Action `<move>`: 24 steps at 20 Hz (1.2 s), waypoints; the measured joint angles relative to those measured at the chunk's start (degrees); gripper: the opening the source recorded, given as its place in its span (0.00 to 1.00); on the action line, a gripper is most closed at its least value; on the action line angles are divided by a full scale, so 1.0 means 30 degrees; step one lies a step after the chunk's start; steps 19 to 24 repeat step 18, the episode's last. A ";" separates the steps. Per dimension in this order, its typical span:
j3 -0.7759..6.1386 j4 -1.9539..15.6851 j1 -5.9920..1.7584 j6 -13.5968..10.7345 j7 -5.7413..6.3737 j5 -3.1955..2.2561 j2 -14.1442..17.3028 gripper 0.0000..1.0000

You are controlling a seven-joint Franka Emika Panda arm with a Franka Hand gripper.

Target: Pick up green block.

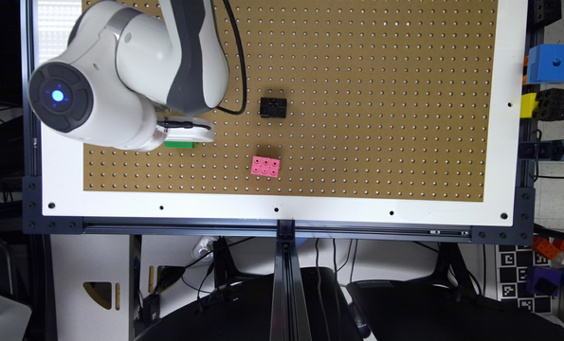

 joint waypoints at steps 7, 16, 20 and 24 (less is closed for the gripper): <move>0.0001 -0.0011 0.0000 -0.1355 0.0000 0.0005 -0.1354 0.00; 0.0001 -0.0033 0.0001 -0.3315 0.0001 0.0016 -0.3265 0.00; 0.0001 -0.0038 0.0001 -0.3315 0.0001 0.0016 -0.3245 0.00; 0.0001 -0.0038 0.0001 -0.3315 0.0001 0.0016 -0.3245 0.00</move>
